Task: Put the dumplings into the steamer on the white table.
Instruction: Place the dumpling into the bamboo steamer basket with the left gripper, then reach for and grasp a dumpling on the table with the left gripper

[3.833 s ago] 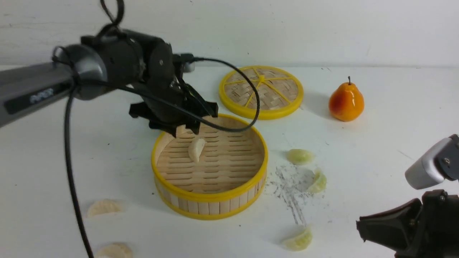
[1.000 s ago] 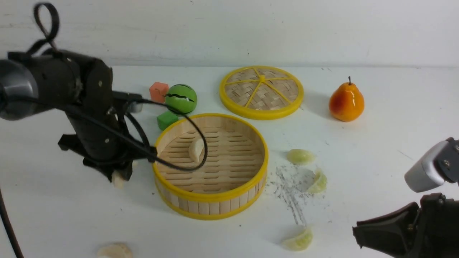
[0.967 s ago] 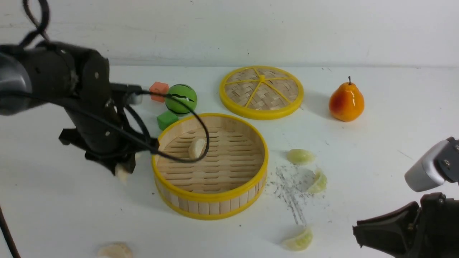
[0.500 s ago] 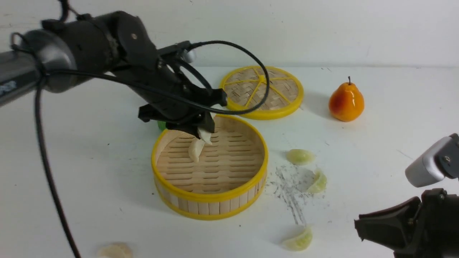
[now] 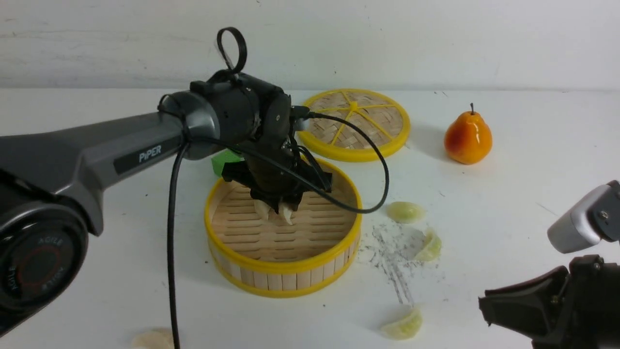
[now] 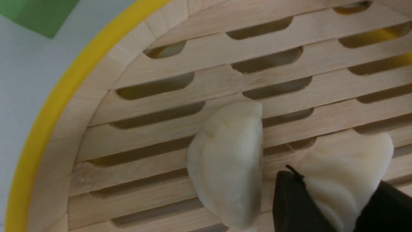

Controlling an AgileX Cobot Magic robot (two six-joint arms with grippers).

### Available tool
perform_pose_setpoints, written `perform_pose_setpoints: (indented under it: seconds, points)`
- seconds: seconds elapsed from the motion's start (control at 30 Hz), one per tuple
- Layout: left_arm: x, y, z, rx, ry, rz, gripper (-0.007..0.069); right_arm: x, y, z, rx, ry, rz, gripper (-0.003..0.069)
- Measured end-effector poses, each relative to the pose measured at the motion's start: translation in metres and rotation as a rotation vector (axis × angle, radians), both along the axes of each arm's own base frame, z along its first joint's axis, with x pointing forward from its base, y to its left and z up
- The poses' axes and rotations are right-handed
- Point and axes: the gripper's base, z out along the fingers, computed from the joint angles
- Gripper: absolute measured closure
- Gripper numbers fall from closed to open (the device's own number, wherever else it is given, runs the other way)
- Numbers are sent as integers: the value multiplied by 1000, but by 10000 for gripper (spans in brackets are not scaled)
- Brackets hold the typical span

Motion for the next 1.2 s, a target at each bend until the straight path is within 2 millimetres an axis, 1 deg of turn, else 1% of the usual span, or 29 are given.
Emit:
perform_pose_setpoints:
  seconds: [0.1,0.2,0.3,0.37,0.4,0.47,0.5,0.53,0.57,0.6,0.63,0.7,0.73,0.77,0.8,0.87,0.9,0.93,0.97,1.0,1.07,1.1,1.2]
  points:
    - [0,0,-1,5,7,0,387,0,0,0,0,0,0,576]
    - [-3,1,4,11,13,-1,303,0,0,0,2,1,1,574]
    - [-8,3,23,2,-12,-3,241,0,1,0,10,5,2,575]
    - [-14,7,47,0,-50,-5,226,-1,1,1,20,9,2,573]
    - [-15,8,49,-1,-53,-5,226,-1,1,1,21,10,2,573]
    - [-32,20,93,21,-102,-23,221,-1,2,1,25,14,7,573]
    - [-33,21,92,28,-95,-25,222,-1,2,1,25,14,7,573]
    - [-47,29,113,57,-81,-43,223,-2,2,1,26,16,11,573]
    - [-58,36,126,83,-57,-60,229,-2,2,1,26,18,13,573]
    - [-65,40,132,99,-35,-77,235,-2,2,1,27,18,14,573]
    - [-82,47,147,99,-28,-111,248,-2,2,1,28,19,14,573]
    - [-103,56,156,91,-17,-149,270,-2,2,1,29,22,18,573]
    - [-107,57,153,93,0,-167,278,-2,2,1,29,22,18,573]
    - [-120,61,149,99,29,-207,295,-2,3,1,32,23,18,571]
    - [-128,64,143,101,57,-228,308,-2,3,1,32,24,20,571]
    - [-147,74,121,137,139,-275,333,-3,3,1,34,26,22,571]
    - [-153,77,111,154,165,-289,344,-3,3,1,35,27,23,570]
    - [-161,82,95,178,198,-302,354,-3,3,1,35,27,23,568]
    - [-163,84,90,186,210,-303,356,-3,3,1,35,27,23,568]
    - [-169,89,69,218,215,-318,367,-3,3,1,37,30,26,566]
    - [-172,94,52,258,206,-334,372,-3,3,1,38,32,29,566]
    - [-174,98,40,281,189,-346,374,-4,3,1,39,33,30,566]
    - [-175,103,18,330,113,-389,375,-4,3,1,39,33,30,566]
